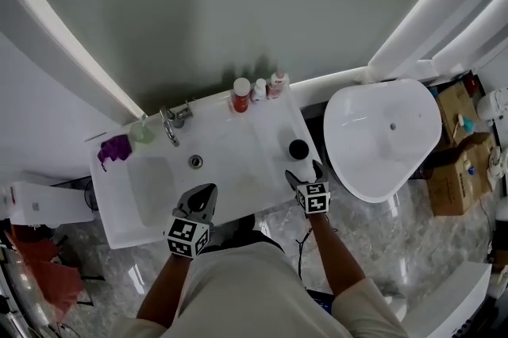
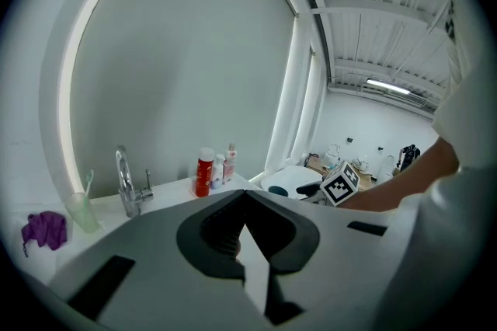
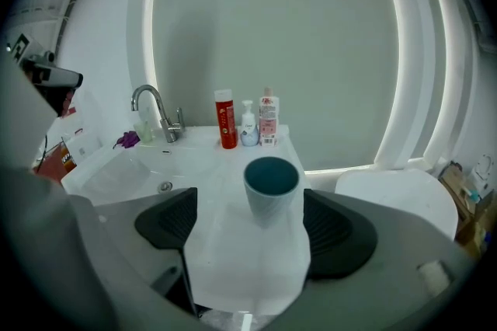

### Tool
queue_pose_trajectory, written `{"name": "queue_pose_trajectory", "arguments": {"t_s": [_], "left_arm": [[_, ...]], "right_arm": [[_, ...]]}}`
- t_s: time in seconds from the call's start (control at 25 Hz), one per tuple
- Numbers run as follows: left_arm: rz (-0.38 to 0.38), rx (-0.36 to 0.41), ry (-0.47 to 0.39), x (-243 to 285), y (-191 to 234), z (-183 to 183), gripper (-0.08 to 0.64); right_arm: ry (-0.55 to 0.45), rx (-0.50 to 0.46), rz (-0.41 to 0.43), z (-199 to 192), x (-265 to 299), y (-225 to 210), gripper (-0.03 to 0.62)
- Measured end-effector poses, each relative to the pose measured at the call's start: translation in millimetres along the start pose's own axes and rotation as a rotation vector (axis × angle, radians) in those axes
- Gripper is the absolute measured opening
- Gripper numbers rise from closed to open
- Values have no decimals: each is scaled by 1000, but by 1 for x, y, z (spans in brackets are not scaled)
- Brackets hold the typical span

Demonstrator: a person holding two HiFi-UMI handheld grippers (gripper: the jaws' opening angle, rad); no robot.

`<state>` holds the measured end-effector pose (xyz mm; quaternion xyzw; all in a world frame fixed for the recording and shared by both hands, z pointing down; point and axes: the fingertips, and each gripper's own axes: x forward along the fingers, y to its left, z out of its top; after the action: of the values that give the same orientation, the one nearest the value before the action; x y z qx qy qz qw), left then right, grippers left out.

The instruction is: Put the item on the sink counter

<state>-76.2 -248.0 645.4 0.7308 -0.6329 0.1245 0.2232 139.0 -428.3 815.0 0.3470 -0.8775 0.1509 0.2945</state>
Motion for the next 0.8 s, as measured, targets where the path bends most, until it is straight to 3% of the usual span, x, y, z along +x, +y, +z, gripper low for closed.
{"name": "queue_pose_trajectory", "arguments": {"t_s": [0.36, 0.72, 0.8], "left_arm": [[8, -27, -42, -66, 9, -12, 8], [11, -39, -75, -135, -5, -19, 8], [8, -40, -89, -147, -11, -21, 8]], "right_arm": [[-87, 16, -22, 35, -68, 40, 418], [-182, -8, -22, 62, -161, 92, 334], [-208, -23, -14, 66, -182, 105, 285]]}}
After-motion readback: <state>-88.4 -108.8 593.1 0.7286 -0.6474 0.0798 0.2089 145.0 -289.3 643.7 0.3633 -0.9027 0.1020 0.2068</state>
